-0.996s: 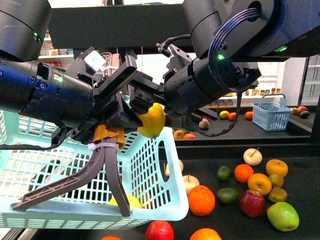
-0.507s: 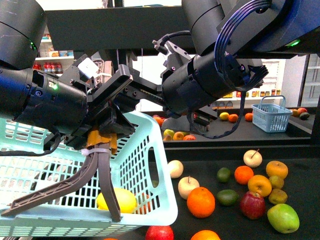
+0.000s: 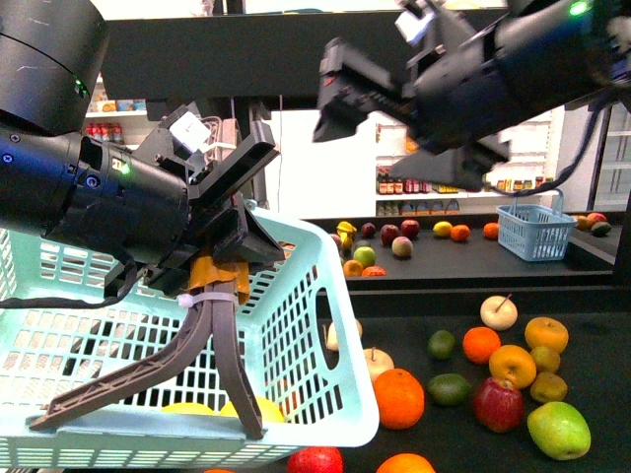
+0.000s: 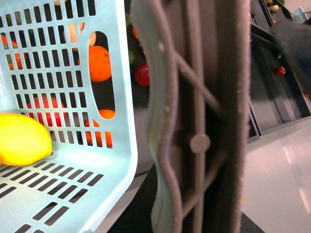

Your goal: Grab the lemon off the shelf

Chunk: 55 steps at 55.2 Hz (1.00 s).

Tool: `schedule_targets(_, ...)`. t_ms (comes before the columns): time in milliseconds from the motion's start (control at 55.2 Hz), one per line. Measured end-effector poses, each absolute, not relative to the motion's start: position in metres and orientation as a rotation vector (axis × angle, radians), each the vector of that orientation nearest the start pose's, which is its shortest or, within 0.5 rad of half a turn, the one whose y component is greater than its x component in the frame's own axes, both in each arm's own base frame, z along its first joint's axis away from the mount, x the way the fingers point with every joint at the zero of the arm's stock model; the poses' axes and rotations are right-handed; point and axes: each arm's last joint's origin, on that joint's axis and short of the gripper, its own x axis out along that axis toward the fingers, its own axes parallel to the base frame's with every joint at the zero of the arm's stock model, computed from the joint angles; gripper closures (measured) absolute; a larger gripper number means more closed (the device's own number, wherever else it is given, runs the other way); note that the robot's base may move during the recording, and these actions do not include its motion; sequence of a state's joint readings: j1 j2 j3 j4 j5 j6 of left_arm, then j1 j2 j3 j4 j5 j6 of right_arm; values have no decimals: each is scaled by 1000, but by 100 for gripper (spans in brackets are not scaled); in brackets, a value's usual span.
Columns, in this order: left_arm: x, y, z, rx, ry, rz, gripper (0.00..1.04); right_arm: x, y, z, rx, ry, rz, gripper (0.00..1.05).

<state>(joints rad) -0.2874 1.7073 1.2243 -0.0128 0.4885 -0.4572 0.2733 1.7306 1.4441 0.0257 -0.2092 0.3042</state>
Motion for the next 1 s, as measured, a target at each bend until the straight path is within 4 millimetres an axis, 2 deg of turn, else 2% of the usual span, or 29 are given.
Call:
schedule_targets(91,363,-122,260,-475,671,-630,94,390,78,334,275,270,343,8)
schedule_targets(163,363,-122,260,-475,671,-629,94,388,50,330,262,223,264,8)
schedule_targets(235,363,-122,260,-474,670,-626,94,382,32,325,239,182,205,8)
schedule_targets(344,363,-122,260,-473,669,-623,94,358,9,319,211,100,133,8)
schedule_targets(471,363,-122,260,-474,669,-624,94,317,0,320,157,1,74,8)
schedule_targets(561,363,-122,260,-473,669,-625,94,274,-1,319,133,-48,58,8)
schedule_targets(652,363,-122,260,-474,670,-626,94,220,-2,306,137,-37,48,8)
schedule_targets(797,363,-122,260,-473,669,-623,94,180,-3,289,153,-21,4,8)
schedule_targets(869,363,-122,260,-473,669,-624,94,163,-2,278,101,0,-10,18)
schedule_targets(996,363,-122,260,-473,669,-624,94,137,0,245,38,21,0,39)
